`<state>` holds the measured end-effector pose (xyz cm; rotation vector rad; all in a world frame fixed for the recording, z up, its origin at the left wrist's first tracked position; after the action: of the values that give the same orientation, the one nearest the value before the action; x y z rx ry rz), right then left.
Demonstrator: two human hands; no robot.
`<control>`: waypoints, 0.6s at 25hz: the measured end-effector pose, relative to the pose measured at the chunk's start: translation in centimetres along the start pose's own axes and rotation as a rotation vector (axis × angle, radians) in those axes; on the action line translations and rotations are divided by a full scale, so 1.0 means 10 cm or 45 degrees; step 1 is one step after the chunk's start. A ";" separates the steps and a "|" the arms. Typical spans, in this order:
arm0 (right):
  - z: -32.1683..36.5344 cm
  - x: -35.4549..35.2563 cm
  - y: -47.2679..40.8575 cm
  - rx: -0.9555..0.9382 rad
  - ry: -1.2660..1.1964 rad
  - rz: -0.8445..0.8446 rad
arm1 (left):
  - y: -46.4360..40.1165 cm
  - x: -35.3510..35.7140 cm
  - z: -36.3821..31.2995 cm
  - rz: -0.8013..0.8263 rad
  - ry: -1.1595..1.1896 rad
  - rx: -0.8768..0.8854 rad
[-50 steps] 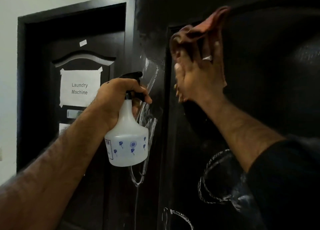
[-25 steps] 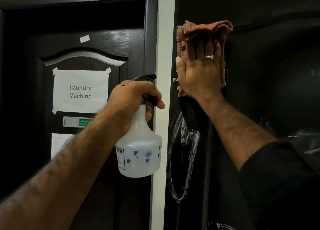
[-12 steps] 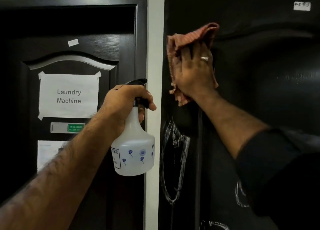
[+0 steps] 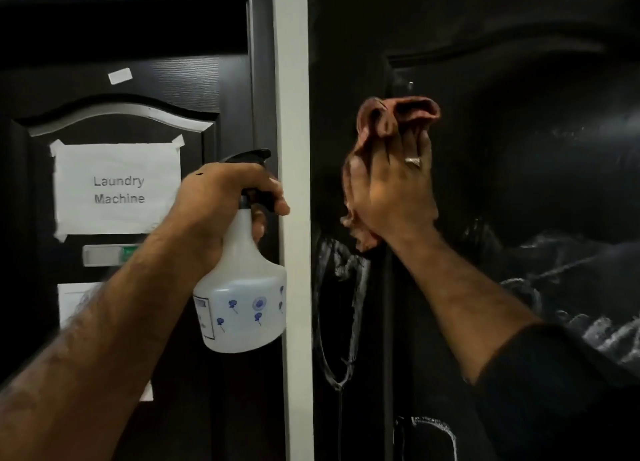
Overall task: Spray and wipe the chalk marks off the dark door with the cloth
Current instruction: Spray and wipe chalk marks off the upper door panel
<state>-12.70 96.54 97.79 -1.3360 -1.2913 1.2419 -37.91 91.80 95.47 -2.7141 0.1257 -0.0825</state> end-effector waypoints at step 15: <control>-1.06 -0.23 0.35 0.225 0.213 -0.159 | -0.05 0.93 0.25 0.184 0.010 -0.053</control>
<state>-1.69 94.50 95.75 -1.1885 -1.1041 1.1065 -28.46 92.31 93.78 -2.7368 0.3284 -0.0488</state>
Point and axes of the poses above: each hand's wrist, its own y-axis away from the middle knuckle, its own x-axis out of the palm, z = x × y, the point moved 6 cm from there along -y, towards the middle knuckle, and after that the axes turned 8 degrees about -x, right-handed, at the moved point
